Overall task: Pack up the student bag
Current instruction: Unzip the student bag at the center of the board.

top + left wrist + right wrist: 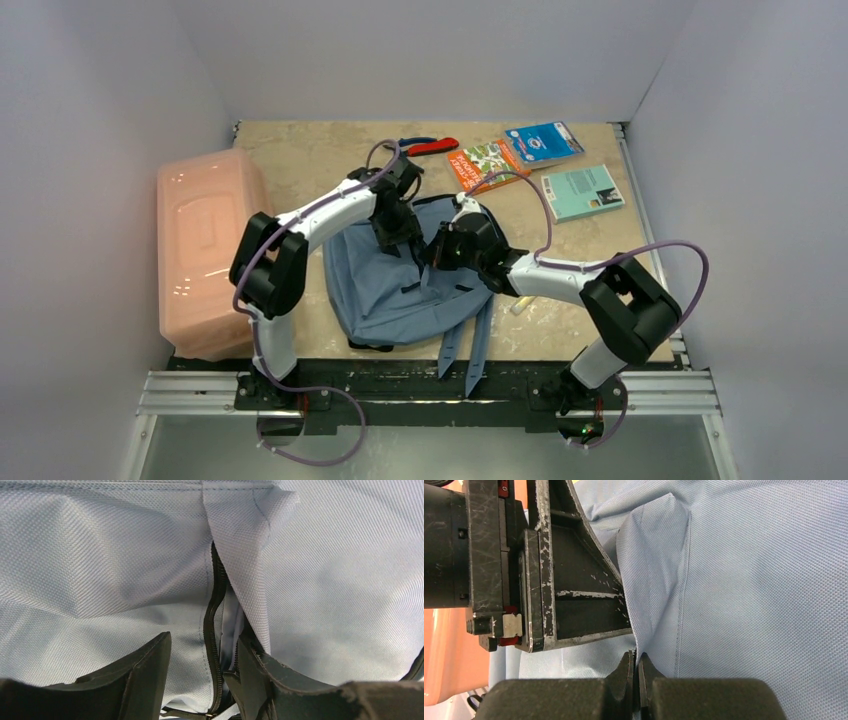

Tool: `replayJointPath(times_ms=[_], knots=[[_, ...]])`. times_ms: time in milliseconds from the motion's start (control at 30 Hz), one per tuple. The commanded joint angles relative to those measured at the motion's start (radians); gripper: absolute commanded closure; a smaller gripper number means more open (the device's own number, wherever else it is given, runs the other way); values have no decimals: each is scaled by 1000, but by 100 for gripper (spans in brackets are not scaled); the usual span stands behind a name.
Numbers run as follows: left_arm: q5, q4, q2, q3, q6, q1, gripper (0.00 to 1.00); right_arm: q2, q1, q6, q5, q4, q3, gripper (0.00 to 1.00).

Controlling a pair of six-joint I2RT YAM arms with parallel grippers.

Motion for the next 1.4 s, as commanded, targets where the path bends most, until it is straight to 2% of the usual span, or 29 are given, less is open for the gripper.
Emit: replayJointPath(times_ms=[0, 367, 433, 533, 600, 633, 667, 767, 900, 933, 1000, 1067, 1233, 1367], knots=[[-143, -63, 4, -19, -53, -2, 50, -61, 5, 35, -30, 165, 7, 100], [-211, -107, 118, 86, 53, -3, 51, -58, 3, 23, -31, 143, 26, 100], [-200, -93, 95, 85, 92, -1, 59, -60, 3, 22, -25, 144, 17, 100], [-154, -6, 5, 39, 178, 10, 78, -60, 3, -18, -2, 103, 19, 100], [-65, 74, -73, -24, 238, 39, 90, -54, 3, -60, 29, 30, 43, 100], [3, 114, -114, -53, 267, 62, 99, -45, 2, -81, 28, -6, 58, 100], [52, 140, -148, -76, 295, 79, 100, -31, 3, -101, 34, -43, 77, 100], [171, 205, -248, -131, 353, 123, 100, -15, 3, -135, 37, -89, 107, 100], [216, 237, -318, -159, 413, 144, 100, 10, 3, -161, 29, -137, 156, 100], [210, 235, -325, -162, 422, 144, 100, 11, 6, -173, 25, -151, 169, 98], [206, 252, -343, -186, 428, 146, 100, 13, 7, -198, 26, -192, 204, 86], [205, 275, -365, -213, 425, 148, 100, 16, 19, -219, 98, -298, 260, 76], [211, 247, -413, -169, 448, 159, 68, 23, 84, -277, 261, -504, 387, 53], [118, 243, -517, -192, 484, 168, 50, 13, 104, -256, 231, -506, 428, 46]])
